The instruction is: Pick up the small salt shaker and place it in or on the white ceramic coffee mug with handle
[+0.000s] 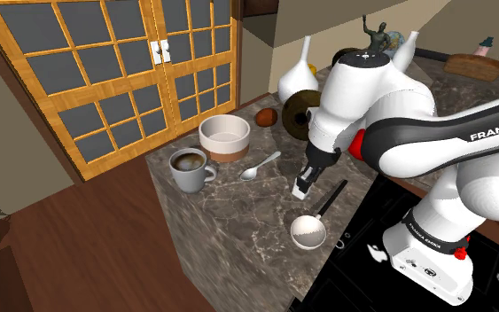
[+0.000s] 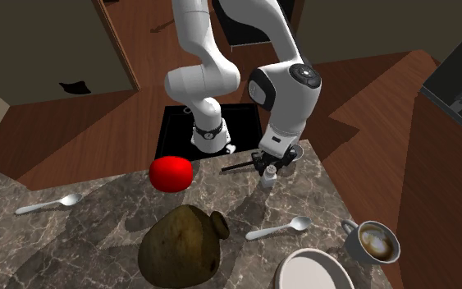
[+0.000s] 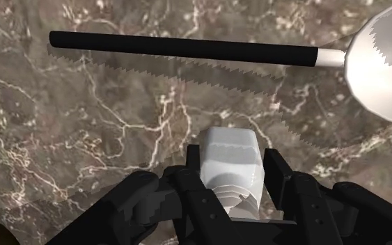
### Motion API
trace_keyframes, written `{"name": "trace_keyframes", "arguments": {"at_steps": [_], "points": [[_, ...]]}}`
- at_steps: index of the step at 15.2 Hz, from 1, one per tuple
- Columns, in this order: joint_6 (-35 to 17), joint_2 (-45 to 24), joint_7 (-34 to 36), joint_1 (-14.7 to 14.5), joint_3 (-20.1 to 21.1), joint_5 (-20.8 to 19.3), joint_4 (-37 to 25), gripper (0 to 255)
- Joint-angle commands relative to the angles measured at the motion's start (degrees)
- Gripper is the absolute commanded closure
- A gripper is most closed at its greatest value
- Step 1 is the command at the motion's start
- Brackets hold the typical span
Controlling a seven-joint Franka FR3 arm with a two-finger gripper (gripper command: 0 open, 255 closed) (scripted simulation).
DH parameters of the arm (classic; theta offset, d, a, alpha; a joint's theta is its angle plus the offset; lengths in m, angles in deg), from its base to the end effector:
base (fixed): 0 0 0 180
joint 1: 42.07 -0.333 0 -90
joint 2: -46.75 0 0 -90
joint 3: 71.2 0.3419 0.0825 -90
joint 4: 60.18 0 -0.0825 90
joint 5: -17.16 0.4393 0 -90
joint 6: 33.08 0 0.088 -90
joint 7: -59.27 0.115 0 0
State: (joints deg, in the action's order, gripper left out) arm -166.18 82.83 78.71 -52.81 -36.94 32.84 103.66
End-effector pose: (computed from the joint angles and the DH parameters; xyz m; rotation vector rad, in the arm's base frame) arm 0.2786 0.2311 0.3155 3.0265 0.2554 0.1508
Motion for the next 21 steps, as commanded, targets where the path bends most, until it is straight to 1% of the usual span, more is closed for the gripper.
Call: {"name": "trace_keyframes", "arguments": {"at_steps": [1, 11, 21], "points": [[1.11, 0.71, -0.18, -0.10, -0.40, -0.09, -0.34, 255], [11.28, 6.35, -1.41, -0.57, -3.81, -1.35, -4.98, 255], [20.19, 9.49, -2.25, -0.26, -6.61, -3.03, -10.82, 255]]}}
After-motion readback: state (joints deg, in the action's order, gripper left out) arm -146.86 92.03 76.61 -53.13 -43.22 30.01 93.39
